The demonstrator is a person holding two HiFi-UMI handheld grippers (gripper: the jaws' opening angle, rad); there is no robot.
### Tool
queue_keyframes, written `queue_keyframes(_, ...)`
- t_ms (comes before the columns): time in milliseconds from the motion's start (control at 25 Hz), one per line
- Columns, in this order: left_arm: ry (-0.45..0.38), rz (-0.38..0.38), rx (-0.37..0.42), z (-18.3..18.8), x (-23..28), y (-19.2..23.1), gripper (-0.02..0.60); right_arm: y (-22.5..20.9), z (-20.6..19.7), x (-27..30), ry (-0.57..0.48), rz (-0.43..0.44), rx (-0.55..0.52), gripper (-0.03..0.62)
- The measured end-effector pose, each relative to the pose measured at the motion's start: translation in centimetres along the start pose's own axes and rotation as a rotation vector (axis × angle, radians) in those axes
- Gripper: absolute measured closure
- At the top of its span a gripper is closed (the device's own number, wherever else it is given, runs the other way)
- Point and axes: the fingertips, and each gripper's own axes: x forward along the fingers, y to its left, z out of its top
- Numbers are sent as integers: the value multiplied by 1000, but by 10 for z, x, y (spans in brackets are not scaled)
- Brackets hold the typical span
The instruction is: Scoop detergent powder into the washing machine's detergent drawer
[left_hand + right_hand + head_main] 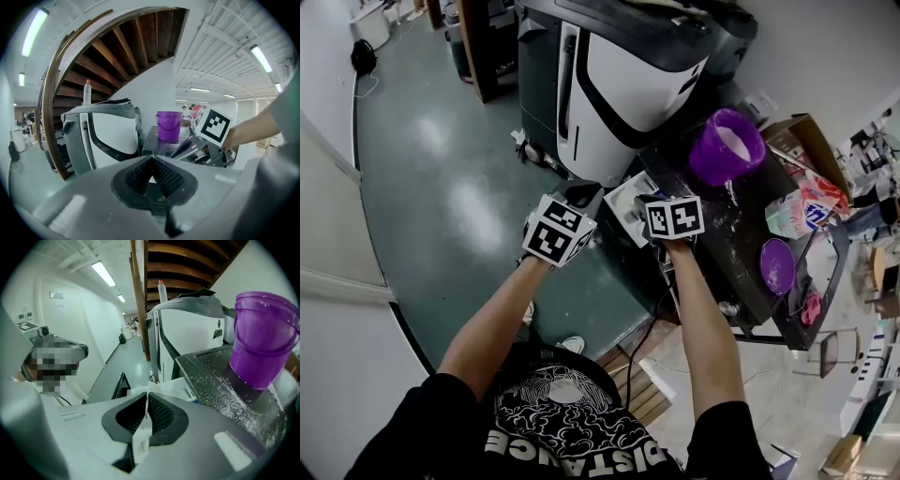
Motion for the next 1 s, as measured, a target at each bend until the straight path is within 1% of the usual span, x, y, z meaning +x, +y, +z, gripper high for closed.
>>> queue_keyframes(240,-1,3,8,-1,-2,0,581,-2,-2,1,31,-35,-87,562)
queue_keyframes(720,-8,15,10,2,-8,1,581,-5,0,-1,46,-82,-202,562)
queue_keyframes(1000,-11,14,13,2,-10,3,581,-4,5,-1,46,-119,-316,562)
